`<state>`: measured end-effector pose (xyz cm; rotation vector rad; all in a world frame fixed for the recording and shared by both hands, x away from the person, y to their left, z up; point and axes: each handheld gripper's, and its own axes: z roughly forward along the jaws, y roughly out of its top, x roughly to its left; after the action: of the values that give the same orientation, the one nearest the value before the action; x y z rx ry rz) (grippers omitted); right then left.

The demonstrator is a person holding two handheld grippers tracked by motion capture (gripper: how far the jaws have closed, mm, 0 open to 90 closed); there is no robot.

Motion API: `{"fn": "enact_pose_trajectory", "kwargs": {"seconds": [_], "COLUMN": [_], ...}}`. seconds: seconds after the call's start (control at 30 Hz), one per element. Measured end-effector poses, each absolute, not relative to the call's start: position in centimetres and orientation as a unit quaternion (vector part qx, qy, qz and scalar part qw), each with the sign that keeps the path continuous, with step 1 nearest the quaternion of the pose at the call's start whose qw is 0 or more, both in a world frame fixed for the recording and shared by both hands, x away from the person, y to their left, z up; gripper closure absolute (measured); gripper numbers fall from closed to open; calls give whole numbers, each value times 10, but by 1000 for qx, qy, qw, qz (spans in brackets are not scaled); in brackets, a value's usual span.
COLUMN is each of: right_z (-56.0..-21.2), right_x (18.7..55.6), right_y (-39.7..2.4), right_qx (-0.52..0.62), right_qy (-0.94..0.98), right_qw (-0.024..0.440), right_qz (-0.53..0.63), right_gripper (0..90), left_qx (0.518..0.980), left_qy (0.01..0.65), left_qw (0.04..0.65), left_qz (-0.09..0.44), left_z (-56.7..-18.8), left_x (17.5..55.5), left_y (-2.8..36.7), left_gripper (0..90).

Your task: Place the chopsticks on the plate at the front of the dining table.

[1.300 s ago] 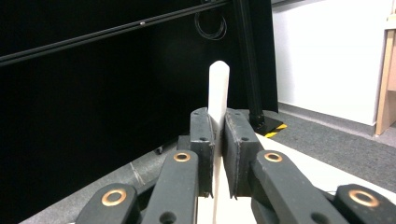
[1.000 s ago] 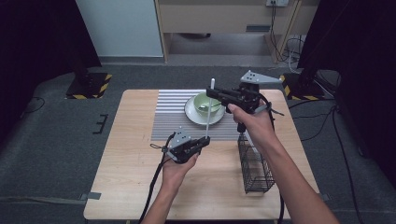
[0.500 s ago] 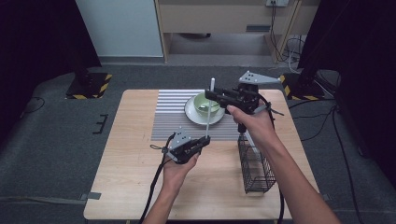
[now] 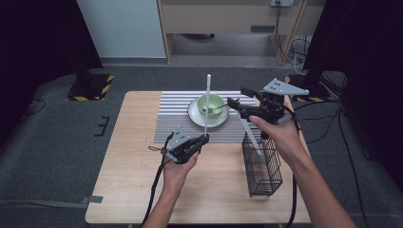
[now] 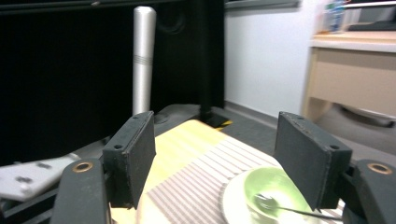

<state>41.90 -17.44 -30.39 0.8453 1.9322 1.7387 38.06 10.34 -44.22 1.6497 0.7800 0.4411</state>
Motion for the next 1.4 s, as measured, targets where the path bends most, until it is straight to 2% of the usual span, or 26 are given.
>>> {"fn": "enact_pose_trajectory", "kwargs": {"seconds": [0.33, 0.57, 0.8, 1.4], "right_z": [-321, -351, -385, -472], "right_x": [418, 420, 420, 423], "right_y": [-242, -285, -309, -331], "right_qx": [370, 426, 458, 531], "right_qy": [657, 632, 625, 641], "right_qw": [279, 304, 307, 296], "right_qz": [595, 572, 553, 468], "right_gripper": [220, 200, 183, 108], "left_qx": [710, 711, 705, 698], "left_qy": [339, 345, 363, 384], "left_qw": [584, 574, 569, 559], "left_qz": [200, 214, 219, 229], "left_z": [-437, -433, -434, -433], "left_x": [389, 395, 401, 411], "left_y": [103, 106, 109, 109], "left_gripper": [866, 865, 866, 865]}}
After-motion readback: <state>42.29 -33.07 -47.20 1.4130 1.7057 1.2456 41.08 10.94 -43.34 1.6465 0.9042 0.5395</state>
